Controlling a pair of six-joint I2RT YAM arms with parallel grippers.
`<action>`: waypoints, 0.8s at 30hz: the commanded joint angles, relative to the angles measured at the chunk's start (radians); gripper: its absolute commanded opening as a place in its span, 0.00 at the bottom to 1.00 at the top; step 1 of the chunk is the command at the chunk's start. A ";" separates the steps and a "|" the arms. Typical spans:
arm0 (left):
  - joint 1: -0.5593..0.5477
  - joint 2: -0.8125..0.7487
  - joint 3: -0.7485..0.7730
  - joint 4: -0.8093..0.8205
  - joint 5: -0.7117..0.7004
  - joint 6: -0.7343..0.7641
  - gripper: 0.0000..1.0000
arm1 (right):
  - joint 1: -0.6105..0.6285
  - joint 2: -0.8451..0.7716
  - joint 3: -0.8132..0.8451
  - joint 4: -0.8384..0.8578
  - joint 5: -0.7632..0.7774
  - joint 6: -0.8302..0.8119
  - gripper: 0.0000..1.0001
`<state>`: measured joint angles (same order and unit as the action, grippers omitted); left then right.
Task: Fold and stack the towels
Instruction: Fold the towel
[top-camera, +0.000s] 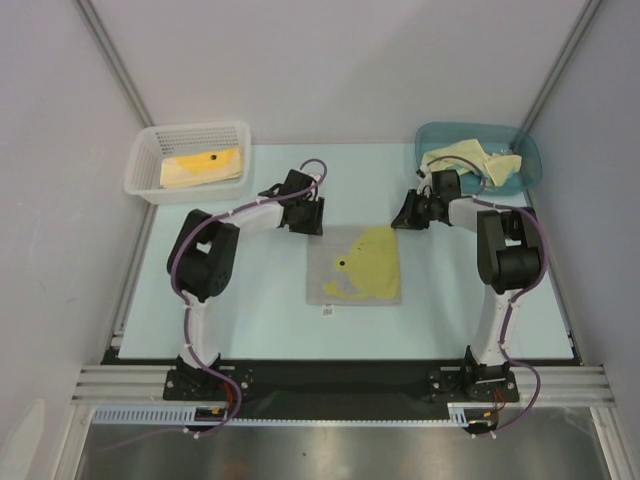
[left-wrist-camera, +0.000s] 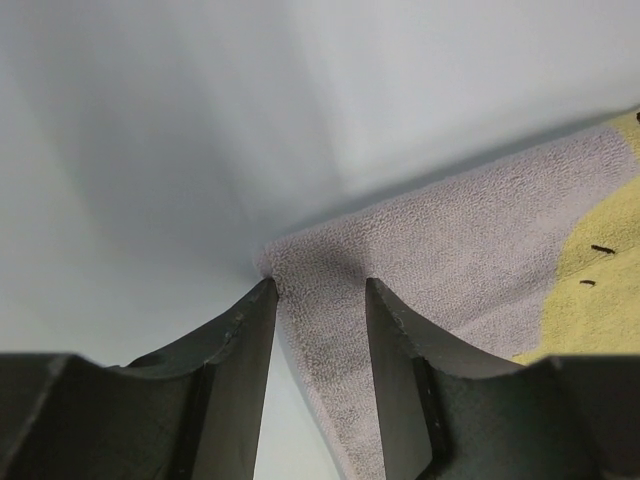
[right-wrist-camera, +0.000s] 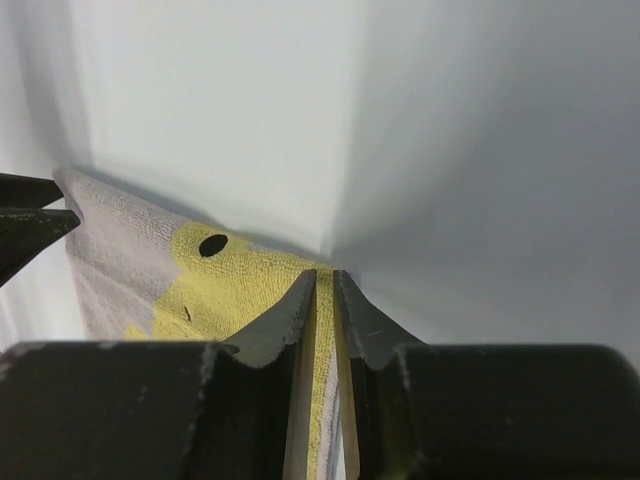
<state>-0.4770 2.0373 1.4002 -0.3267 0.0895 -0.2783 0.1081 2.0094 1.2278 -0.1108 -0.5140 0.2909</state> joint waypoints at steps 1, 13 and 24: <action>0.018 0.015 0.063 -0.017 0.013 0.040 0.48 | -0.002 0.025 0.064 -0.021 0.025 -0.039 0.18; 0.072 -0.080 0.088 -0.051 0.171 0.275 0.65 | -0.030 0.008 0.243 -0.329 -0.138 -0.321 0.46; 0.136 0.056 0.203 -0.127 0.363 0.498 0.63 | -0.061 0.230 0.494 -0.599 -0.290 -0.550 0.45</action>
<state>-0.3435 2.0438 1.5322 -0.4152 0.3599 0.1123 0.0517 2.1780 1.6405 -0.5823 -0.7311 -0.1566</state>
